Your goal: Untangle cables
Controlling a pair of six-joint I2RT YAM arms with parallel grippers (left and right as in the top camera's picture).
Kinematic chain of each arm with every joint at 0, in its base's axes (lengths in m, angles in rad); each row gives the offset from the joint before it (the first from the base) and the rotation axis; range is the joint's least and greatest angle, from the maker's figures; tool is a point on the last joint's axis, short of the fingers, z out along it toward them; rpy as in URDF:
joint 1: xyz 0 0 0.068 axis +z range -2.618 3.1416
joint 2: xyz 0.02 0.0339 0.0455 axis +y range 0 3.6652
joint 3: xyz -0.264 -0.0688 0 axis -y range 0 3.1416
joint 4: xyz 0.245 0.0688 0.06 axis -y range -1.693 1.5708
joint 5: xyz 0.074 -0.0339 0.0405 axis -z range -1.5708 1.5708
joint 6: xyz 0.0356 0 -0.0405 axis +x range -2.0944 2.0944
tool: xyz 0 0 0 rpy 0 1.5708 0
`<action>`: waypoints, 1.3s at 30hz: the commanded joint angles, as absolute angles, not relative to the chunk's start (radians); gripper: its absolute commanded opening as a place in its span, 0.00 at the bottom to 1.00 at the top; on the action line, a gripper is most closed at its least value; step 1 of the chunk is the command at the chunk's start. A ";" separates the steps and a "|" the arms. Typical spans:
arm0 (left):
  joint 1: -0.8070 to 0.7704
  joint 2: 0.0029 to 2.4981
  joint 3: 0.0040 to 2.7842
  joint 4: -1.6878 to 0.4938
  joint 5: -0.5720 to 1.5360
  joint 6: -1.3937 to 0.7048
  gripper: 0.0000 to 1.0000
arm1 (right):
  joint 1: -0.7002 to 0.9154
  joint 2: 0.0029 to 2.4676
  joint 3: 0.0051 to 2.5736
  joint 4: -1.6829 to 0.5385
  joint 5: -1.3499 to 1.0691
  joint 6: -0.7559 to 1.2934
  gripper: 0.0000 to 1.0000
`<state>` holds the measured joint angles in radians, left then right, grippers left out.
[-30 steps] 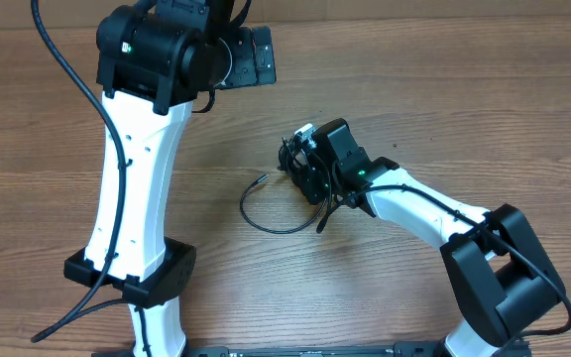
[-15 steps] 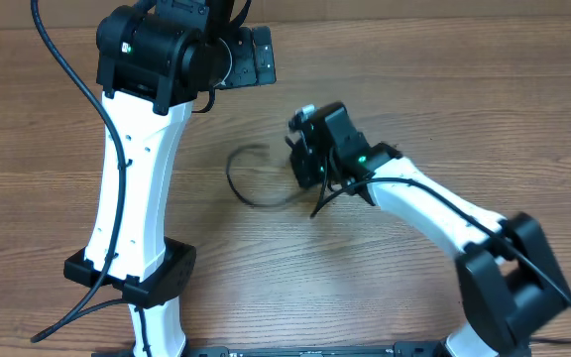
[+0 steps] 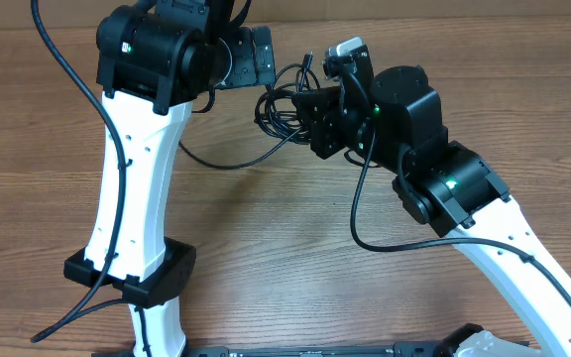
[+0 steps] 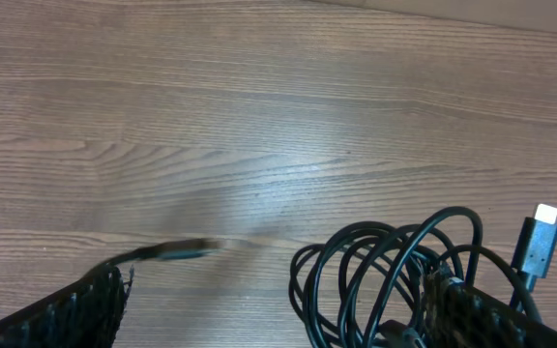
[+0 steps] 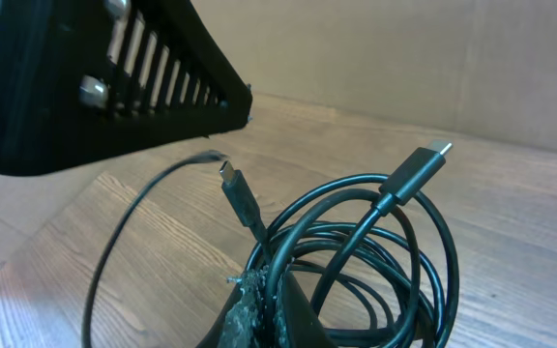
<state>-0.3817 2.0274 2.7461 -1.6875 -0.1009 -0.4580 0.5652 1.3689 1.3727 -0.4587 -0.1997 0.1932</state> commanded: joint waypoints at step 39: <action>-0.351 2.040 2.353 -1.513 0.109 -0.293 0.04 | 0.564 1.209 1.390 -0.408 0.039 0.315 0.04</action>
<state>-0.3824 2.0296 2.3657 -1.5131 0.1772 -0.2737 0.5602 1.2709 1.3724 -0.3988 -0.1356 0.3107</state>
